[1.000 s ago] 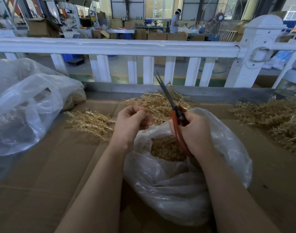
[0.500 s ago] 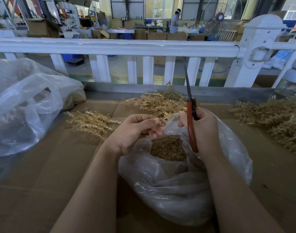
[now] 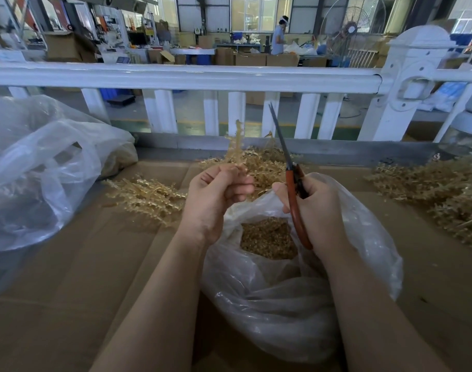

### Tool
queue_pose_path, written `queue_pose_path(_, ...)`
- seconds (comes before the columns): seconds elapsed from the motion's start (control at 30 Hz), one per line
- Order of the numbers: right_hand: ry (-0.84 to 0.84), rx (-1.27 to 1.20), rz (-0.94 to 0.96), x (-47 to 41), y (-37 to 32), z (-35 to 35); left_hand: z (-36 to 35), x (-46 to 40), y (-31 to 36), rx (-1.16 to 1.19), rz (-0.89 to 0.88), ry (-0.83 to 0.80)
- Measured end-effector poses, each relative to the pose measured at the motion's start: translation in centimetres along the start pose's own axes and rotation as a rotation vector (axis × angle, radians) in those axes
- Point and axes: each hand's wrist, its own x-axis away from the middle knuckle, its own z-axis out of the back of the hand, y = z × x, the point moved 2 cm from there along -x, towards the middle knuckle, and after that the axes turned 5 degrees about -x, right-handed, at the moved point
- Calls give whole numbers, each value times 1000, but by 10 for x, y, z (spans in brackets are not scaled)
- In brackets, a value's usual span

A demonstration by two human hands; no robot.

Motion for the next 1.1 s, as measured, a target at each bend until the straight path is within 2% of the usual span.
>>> queue_pose_path(0.17, -50, 178, 42, 4, -1, -4, 1, -2, -3, 20, -37, 101)
queue_pose_path(0.43, -108, 463, 208, 8, 1, -7, 4, -3, -6, 22, -62, 105)
queue_pose_path(1.1, -65, 595, 313, 11, -6, -7, 5, -4, -7, 56, -76, 92)
